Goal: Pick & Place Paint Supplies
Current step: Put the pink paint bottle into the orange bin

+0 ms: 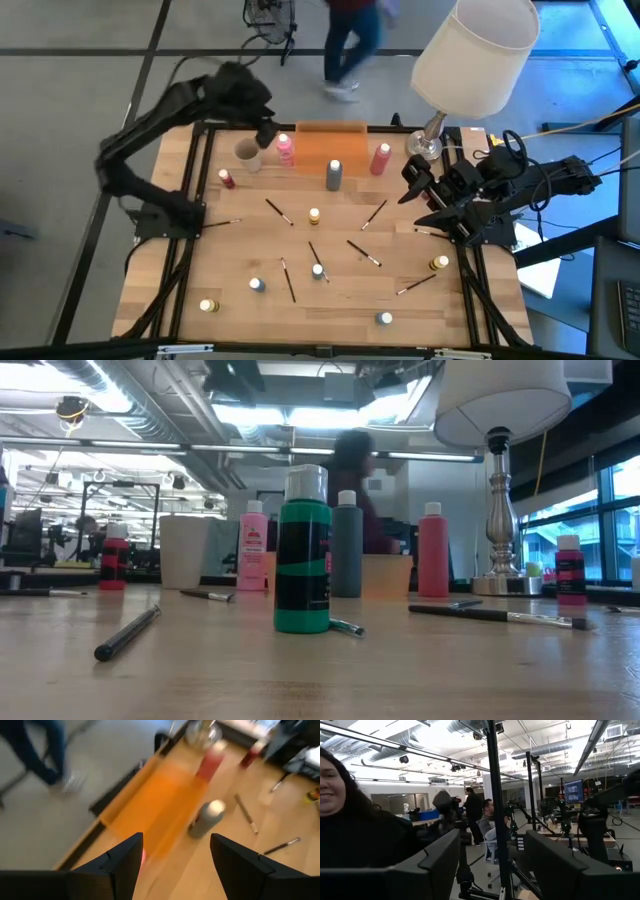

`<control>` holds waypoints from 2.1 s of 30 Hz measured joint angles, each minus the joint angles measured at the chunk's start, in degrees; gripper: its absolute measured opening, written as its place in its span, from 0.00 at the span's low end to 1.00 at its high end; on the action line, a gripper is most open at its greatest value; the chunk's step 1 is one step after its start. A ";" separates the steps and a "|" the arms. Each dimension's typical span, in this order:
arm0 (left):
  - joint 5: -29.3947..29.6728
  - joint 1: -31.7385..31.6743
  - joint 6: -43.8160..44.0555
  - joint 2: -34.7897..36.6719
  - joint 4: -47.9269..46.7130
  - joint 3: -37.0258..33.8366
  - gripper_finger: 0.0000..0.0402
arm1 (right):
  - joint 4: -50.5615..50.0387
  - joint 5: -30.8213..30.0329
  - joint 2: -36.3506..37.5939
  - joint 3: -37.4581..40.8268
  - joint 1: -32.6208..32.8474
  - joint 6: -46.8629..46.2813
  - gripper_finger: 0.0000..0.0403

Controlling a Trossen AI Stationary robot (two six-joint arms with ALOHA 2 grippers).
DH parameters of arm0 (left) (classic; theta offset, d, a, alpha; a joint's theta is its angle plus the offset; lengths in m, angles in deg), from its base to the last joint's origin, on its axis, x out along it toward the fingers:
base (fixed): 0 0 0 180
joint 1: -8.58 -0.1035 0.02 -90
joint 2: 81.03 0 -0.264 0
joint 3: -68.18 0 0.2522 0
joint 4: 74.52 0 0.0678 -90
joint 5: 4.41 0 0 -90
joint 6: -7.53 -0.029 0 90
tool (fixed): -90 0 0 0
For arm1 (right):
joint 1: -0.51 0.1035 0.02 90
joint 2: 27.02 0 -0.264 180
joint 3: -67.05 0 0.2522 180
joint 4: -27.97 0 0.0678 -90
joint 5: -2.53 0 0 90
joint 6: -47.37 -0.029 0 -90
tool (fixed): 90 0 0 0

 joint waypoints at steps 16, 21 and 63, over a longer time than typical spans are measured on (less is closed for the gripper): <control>-3.80 -6.32 14.61 -17.75 -4.70 1.84 0.57 | -3.44 0.31 0.00 0.00 0.02 -0.42 0.56; 0.41 -6.19 15.27 -18.03 -10.30 1.83 0.57 | -4.10 0.31 0.00 0.00 -0.02 0.25 0.56; 3.79 -4.68 21.11 -25.74 -9.44 1.79 0.57 | -9.08 0.46 0.42 0.02 0.07 -3.89 0.56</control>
